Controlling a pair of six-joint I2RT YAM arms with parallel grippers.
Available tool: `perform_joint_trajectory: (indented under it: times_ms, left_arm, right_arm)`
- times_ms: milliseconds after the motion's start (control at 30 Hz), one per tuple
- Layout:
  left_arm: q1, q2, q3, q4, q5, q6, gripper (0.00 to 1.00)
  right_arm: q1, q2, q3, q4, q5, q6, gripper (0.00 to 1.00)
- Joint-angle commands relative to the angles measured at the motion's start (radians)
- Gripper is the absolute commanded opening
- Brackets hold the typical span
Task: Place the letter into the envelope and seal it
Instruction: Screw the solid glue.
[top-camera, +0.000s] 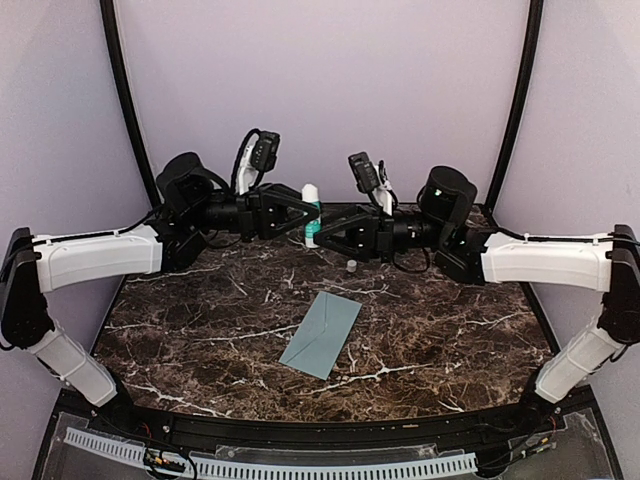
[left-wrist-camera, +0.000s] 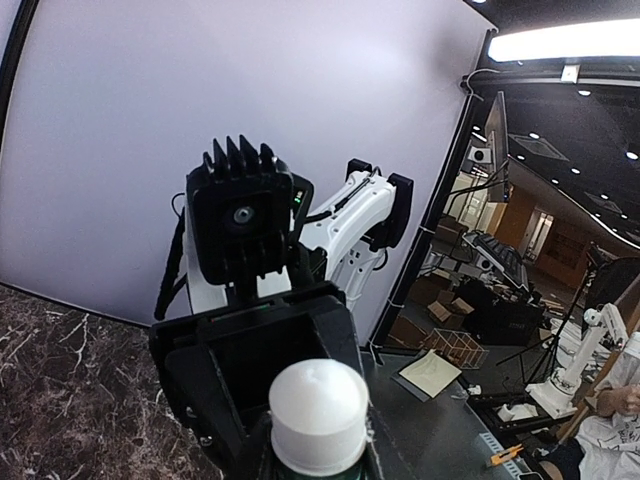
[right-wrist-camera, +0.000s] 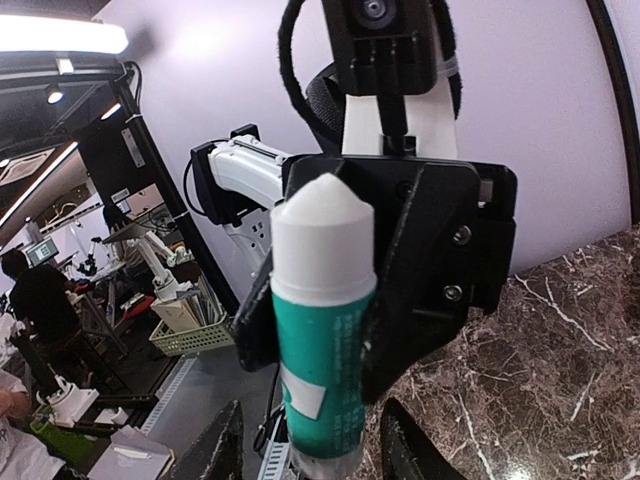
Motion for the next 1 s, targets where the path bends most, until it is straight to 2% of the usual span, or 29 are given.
perform_joint_trajectory:
  times_ms: [0,967]
  left_arm:
    - [-0.007,-0.004,0.035,0.056,0.030,-0.011,0.00]
    - [-0.006,-0.016,0.033,0.065,0.022,-0.020,0.00]
  right_arm:
    - [0.023,0.032,0.050,0.099,-0.070,0.033,0.39]
    - [0.030,0.053,0.027,0.097,-0.095,0.044,0.21]
